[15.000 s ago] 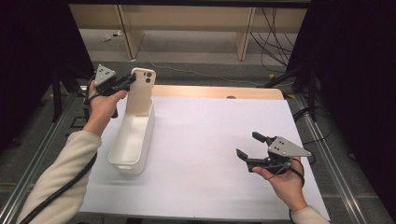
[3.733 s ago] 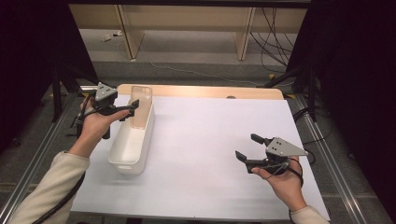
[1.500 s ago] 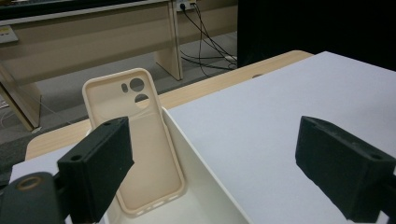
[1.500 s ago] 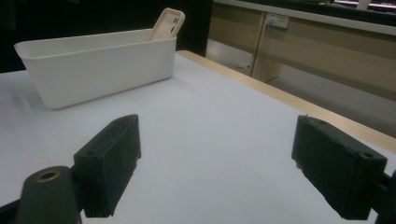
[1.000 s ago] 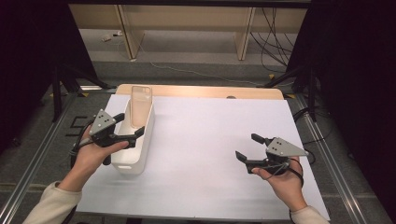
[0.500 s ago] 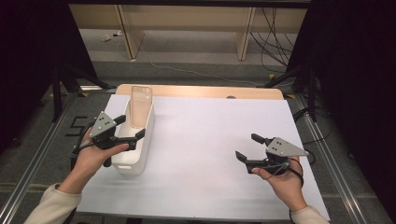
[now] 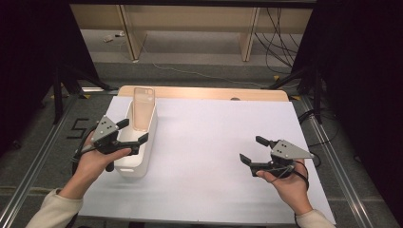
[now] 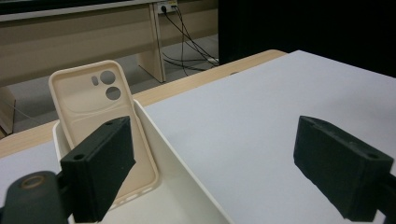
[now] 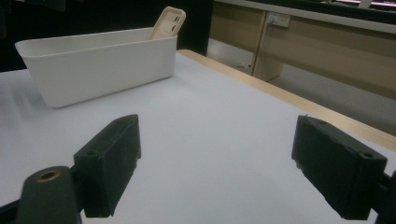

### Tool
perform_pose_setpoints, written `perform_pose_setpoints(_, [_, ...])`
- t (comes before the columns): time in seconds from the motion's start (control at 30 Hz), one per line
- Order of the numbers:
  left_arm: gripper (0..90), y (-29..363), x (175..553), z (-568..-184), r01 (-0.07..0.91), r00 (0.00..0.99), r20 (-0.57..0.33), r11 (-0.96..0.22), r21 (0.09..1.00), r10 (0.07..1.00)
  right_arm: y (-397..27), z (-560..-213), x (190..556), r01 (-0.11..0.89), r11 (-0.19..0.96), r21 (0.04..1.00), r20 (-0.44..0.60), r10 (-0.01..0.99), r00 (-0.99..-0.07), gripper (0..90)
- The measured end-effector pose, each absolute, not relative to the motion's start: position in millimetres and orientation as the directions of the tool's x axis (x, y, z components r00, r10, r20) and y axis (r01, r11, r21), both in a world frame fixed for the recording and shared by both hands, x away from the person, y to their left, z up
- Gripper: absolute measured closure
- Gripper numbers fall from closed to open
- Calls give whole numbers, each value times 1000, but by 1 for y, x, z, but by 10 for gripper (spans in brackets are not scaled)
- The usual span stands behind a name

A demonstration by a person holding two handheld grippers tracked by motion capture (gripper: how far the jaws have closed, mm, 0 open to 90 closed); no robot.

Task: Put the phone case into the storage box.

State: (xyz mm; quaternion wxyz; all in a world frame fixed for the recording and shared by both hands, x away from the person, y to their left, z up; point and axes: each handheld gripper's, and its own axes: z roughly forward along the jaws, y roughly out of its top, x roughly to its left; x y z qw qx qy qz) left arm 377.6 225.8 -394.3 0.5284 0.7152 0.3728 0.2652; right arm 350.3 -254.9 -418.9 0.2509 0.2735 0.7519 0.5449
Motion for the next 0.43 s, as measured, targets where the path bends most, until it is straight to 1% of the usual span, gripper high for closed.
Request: perform_pose_setpoints(0.43, [129,224,375,-395,249,592,-25,-154,956,805,-255,-418,350,137,253,958,-82,696,-714,170])
